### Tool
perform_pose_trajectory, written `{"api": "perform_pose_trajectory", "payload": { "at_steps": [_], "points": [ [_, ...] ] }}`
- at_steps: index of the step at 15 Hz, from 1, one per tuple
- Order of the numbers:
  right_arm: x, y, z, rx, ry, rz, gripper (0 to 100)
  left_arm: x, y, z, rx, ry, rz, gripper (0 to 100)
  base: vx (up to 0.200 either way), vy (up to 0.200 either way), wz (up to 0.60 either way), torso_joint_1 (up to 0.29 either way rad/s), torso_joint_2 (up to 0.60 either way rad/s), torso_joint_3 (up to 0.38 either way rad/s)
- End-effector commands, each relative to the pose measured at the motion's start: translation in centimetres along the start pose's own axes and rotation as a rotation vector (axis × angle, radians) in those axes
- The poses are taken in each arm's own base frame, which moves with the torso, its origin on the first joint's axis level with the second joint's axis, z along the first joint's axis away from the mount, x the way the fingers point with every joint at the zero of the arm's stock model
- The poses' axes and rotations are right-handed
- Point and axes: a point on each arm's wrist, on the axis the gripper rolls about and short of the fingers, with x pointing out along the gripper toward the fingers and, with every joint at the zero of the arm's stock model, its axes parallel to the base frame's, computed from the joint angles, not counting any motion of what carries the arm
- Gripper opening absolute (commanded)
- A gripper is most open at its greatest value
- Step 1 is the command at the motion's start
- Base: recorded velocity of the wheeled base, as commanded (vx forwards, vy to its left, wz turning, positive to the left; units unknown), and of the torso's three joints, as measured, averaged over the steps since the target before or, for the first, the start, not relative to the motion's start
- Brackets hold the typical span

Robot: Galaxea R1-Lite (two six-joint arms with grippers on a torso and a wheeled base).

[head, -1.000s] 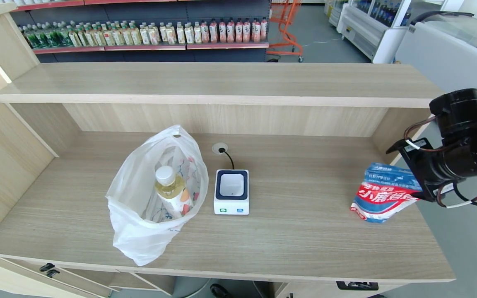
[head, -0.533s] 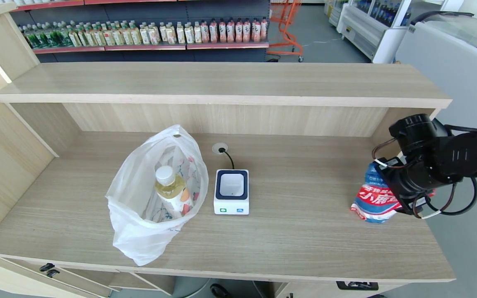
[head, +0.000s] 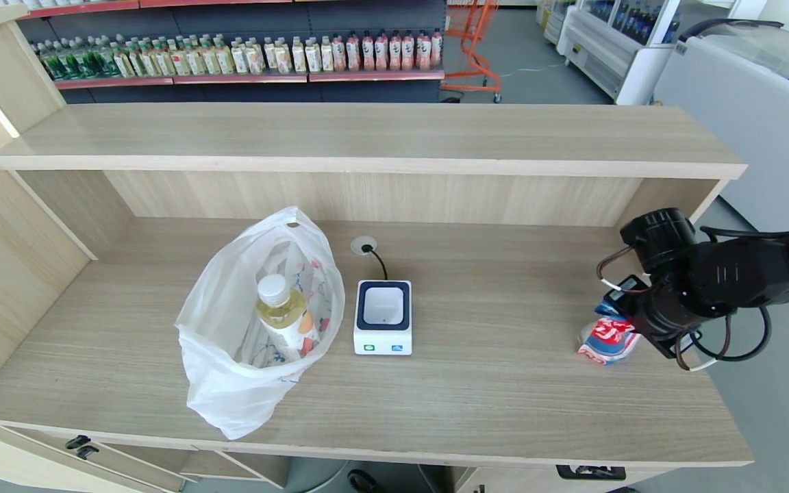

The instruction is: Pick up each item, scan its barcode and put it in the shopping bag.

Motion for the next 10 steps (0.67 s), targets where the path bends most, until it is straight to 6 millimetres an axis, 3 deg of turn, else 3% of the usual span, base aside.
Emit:
{"api": "perform_pose_trajectory", "payload": {
  "at_steps": [1, 3, 5, 7, 8, 9, 10],
  "points": [
    [0.4, 0.0, -0.8, -0.059, 0.017, -0.014, 0, 0.0, 0.0, 0.0, 0.000, 0.000, 0.001, 100, 0.000, 0.000, 0.00, 0.000, 0.00, 0.000],
    [-1.3, 0.5, 0.0, -0.138, -0.009, 0.060, 0, 0.0, 0.0, 0.0, 0.000, 0.001, 0.001, 100, 0.000, 0.000, 0.00, 0.000, 0.00, 0.000],
    [-5.7, 0.1, 1.4, -0.293, 0.026, 0.274, 0, 0.0, 0.0, 0.0, 0.000, 0.000, 0.001, 100, 0.000, 0.000, 0.00, 0.000, 0.00, 0.000],
    [-11.0, -2.2, 2.9, -0.506, 0.073, 0.550, 0, 0.0, 0.0, 0.0, 0.000, 0.000, 0.001, 100, 0.000, 0.000, 0.00, 0.000, 0.00, 0.000],
    [-11.0, -2.2, 2.9, -0.506, 0.073, 0.550, 0, 0.0, 0.0, 0.0, 0.000, 0.000, 0.001, 100, 0.000, 0.000, 0.00, 0.000, 0.00, 0.000],
    [-14.5, -4.8, 4.0, -0.735, 0.112, 0.867, 0, 0.0, 0.0, 0.0, 0.000, 0.000, 0.001, 100, 0.000, 0.000, 0.00, 0.000, 0.00, 0.000],
    [-14.9, -5.2, 4.1, -0.789, 0.124, 0.952, 0, 0.0, 0.0, 0.0, 0.000, 0.001, 0.001, 100, 0.000, 0.000, 0.00, 0.000, 0.00, 0.000]
  ]
}}
